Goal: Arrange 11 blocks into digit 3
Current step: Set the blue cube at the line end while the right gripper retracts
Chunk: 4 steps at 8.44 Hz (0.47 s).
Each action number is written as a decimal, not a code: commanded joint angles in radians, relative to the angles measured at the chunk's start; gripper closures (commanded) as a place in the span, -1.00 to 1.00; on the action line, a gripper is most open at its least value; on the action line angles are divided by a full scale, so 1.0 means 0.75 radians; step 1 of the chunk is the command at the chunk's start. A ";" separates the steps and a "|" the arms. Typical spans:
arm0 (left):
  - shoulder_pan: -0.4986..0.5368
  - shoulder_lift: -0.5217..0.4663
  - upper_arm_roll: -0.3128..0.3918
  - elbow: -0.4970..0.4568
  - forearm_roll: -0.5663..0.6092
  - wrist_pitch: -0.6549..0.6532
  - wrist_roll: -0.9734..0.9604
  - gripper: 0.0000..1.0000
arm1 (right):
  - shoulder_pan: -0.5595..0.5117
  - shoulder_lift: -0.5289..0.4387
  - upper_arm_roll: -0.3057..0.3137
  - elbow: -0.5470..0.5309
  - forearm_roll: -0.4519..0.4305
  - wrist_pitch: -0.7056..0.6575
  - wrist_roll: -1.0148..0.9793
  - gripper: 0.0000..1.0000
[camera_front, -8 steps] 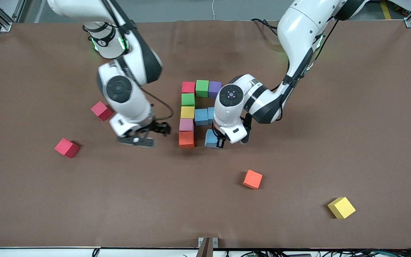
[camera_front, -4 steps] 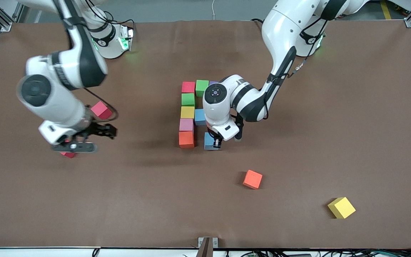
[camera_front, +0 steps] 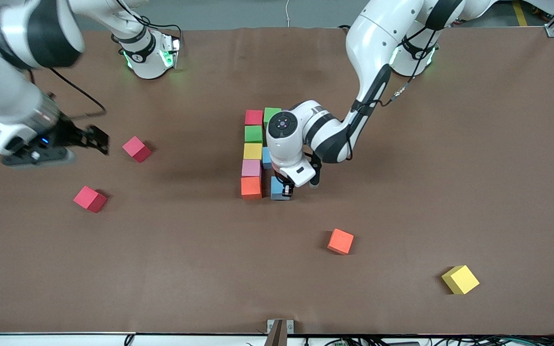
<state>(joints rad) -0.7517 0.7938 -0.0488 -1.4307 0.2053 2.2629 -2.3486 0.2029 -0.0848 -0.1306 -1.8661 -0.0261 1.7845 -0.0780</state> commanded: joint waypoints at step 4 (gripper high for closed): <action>-0.045 0.056 0.018 0.067 -0.002 0.020 -0.012 0.26 | -0.066 -0.042 0.021 0.189 0.006 -0.158 -0.068 -0.99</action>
<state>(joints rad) -0.7733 0.8198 -0.0484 -1.4129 0.2053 2.2744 -2.3526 0.1651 -0.1283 -0.1223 -1.7591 -0.0253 1.6810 -0.1239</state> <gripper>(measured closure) 0.568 0.000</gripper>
